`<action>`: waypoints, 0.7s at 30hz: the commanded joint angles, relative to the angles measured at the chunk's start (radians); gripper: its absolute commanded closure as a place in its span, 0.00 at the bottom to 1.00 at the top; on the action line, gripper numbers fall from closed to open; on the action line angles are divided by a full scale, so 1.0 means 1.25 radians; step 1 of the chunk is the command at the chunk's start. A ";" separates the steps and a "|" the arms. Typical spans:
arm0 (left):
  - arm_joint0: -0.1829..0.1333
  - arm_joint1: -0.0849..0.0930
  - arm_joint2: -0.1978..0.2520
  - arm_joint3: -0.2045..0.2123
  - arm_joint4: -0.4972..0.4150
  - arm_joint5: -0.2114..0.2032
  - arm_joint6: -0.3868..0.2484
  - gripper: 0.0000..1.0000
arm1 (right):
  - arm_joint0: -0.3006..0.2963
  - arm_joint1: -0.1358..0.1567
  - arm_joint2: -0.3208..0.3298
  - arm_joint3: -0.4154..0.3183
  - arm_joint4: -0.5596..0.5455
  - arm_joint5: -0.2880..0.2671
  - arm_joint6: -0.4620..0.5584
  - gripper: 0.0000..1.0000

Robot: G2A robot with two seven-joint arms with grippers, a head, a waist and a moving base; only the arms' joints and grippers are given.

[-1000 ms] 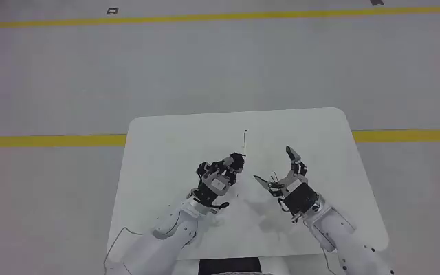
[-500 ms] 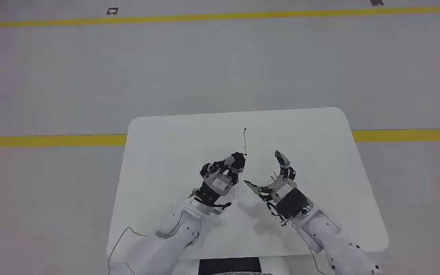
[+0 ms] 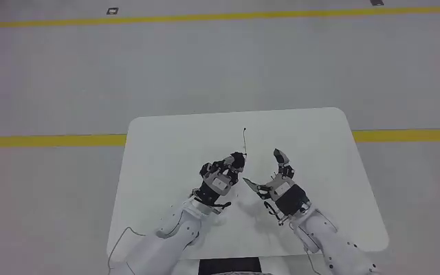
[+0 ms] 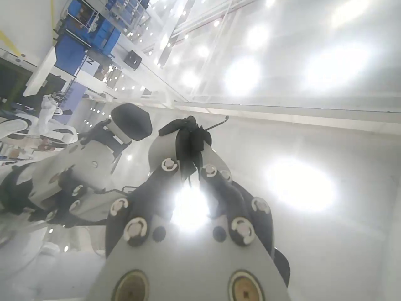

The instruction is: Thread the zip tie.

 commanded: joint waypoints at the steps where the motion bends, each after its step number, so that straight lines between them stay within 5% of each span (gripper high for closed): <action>1: 0.000 0.000 0.000 0.000 0.000 0.000 0.000 1.00 | 0.001 -0.003 -0.002 0.002 0.013 -0.002 -0.001 0.00; 3: 0.000 0.000 0.000 0.000 0.000 0.000 0.000 1.00 | 0.004 -0.006 -0.003 0.003 0.022 -0.001 0.002 0.00; 5: 0.000 0.000 0.000 0.000 0.000 0.000 0.000 1.00 | 0.006 -0.008 -0.004 0.003 0.025 0.004 0.005 0.50; 21: 0.000 0.000 0.000 0.000 0.000 0.000 0.000 1.00 | 0.019 -0.028 -0.021 0.012 0.023 0.009 0.017 0.62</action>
